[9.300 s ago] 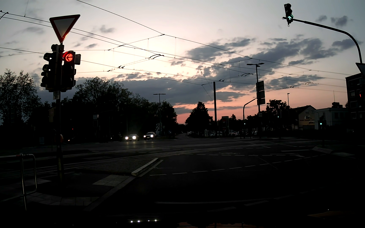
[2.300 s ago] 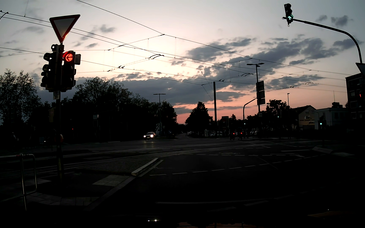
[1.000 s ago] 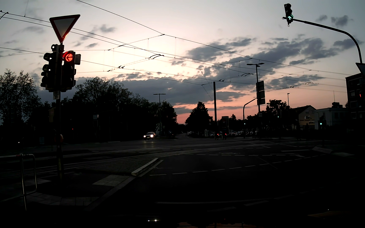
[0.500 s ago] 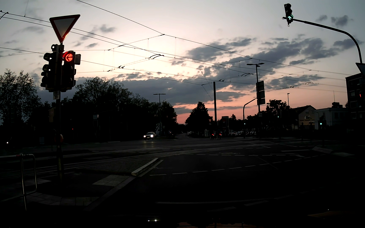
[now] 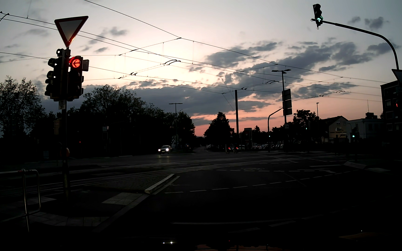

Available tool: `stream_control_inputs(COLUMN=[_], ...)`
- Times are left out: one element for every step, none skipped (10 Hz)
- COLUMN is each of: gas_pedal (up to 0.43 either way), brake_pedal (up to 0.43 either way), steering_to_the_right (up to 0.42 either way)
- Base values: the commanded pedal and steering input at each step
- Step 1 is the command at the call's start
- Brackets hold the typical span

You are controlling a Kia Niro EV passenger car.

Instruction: Follow the waypoints while adhering to traffic rules and regulations

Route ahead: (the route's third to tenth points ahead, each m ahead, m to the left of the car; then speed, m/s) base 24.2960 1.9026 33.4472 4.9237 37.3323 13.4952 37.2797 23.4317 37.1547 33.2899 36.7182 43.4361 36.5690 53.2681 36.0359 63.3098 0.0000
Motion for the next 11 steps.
stream_control_inputs(gas_pedal=[0.0, 0.0, 0.0, 0.0, 0.0, 0.0, 0.0, 0.0, 0.0, 0.0, 0.0], brake_pedal=[0.244, 0.244, 0.244, 0.244, 0.244, 0.244, 0.244, 0.244, 0.244, 0.244, 0.244], steering_to_the_right=[0.027, 0.027, 0.027, 0.027, 0.026, 0.026, 0.027, 0.027, 0.026, 0.026, 0.027])
